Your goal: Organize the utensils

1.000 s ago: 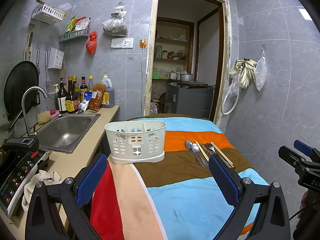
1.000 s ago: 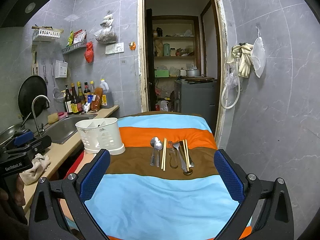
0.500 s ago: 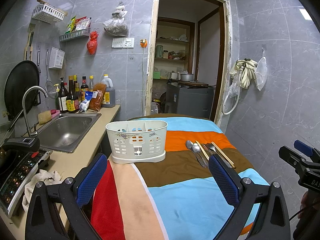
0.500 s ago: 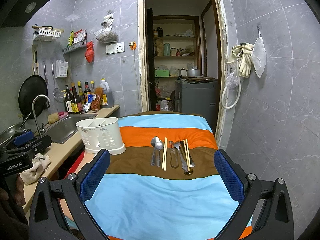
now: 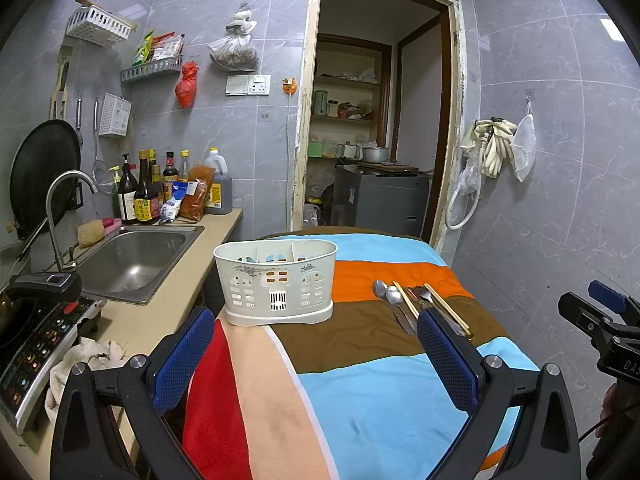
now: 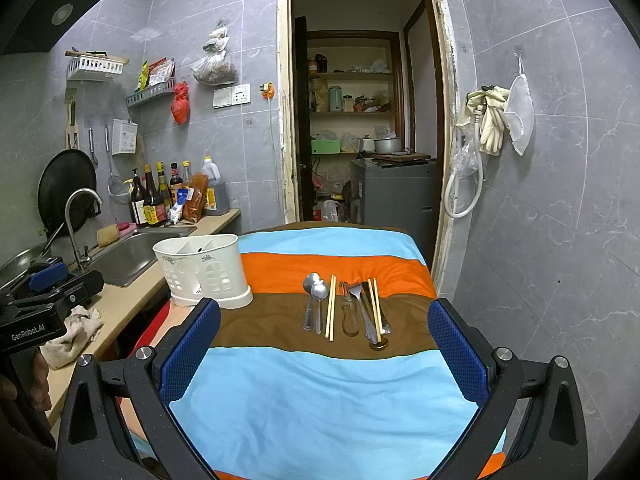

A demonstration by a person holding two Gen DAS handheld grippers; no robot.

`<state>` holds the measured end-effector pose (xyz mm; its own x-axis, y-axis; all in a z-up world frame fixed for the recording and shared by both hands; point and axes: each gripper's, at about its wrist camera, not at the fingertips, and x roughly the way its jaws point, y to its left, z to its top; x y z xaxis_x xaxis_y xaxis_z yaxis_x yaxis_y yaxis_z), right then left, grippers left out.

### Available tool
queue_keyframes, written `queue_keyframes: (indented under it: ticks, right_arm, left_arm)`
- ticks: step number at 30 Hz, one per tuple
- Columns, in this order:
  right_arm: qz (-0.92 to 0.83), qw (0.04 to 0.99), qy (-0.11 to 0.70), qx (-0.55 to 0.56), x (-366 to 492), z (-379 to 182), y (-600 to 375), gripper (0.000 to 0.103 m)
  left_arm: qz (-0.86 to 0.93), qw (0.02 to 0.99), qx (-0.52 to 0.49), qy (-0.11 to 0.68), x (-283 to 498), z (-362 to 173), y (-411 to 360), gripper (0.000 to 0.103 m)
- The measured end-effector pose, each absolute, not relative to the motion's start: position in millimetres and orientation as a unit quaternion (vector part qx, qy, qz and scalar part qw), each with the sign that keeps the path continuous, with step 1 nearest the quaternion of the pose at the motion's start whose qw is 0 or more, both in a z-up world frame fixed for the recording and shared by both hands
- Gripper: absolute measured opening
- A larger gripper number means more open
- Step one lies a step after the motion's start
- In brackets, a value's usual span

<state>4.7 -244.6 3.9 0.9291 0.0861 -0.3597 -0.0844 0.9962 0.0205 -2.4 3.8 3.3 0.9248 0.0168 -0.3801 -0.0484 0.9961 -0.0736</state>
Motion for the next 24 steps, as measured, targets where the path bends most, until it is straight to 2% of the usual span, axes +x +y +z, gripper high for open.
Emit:
queue_keyframes:
  ticks: [24]
  right_arm:
    - [0.044,0.983,0.176,0.007,7,7,-227,0.102]
  left_arm:
    - [0.017,0.980,-0.034,0.193,0,4,7,0.102]
